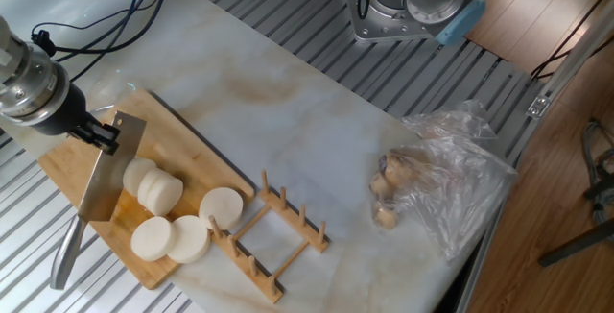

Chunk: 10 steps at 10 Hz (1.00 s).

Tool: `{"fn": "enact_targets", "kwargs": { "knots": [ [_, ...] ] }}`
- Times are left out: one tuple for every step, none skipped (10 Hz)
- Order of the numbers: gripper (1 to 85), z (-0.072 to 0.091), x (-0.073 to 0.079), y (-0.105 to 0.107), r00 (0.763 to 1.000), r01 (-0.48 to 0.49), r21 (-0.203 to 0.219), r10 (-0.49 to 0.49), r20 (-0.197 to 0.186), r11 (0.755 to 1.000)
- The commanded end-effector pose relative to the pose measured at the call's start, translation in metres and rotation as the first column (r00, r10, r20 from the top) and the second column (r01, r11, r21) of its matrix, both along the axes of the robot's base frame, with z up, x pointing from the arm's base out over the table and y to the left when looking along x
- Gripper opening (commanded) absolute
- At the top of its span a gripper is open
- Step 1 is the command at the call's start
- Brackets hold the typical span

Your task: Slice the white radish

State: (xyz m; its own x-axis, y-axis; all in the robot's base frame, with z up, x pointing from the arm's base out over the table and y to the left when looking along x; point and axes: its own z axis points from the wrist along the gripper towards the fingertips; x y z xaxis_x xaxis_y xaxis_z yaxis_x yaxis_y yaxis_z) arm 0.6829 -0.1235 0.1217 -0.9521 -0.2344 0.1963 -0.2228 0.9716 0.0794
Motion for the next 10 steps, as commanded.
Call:
{"fn": "enact_targets", "kwargs": {
  "knots": [
    [1.3, 0.002, -0.004, 0.001, 1.0, -0.002, 0.016, 0.002, -0.005, 1.0],
    [1.3, 0.001, -0.007, 0.002, 1.0, -0.004, 0.023, 0.004, -0.006, 1.0],
    [1.3, 0.0, -0.009, 0.0, 1.0, -0.008, 0.022, 0.009, -0.01, 1.0],
    [1.3, -0.001, -0.012, 0.0, 1.0, -0.012, 0.024, 0.012, -0.015, 1.0],
    [1.3, -0.002, -0.014, -0.001, 1.0, -0.012, 0.024, 0.012, -0.016, 1.0],
    [1.3, -0.002, -0.016, -0.002, 1.0, -0.012, 0.026, 0.012, -0.019, 1.0],
    [1.3, -0.003, -0.018, -0.002, 1.0, -0.012, 0.034, 0.012, -0.018, 0.999],
    [1.3, -0.004, -0.019, -0.002, 1.0, -0.012, 0.035, 0.012, -0.016, 0.999],
    [1.3, -0.005, -0.019, -0.003, 1.0, -0.013, 0.036, 0.014, -0.016, 0.999],
    [1.3, -0.008, -0.02, -0.003, 1.0, -0.016, 0.036, 0.017, -0.016, 0.999]
  ]
}}
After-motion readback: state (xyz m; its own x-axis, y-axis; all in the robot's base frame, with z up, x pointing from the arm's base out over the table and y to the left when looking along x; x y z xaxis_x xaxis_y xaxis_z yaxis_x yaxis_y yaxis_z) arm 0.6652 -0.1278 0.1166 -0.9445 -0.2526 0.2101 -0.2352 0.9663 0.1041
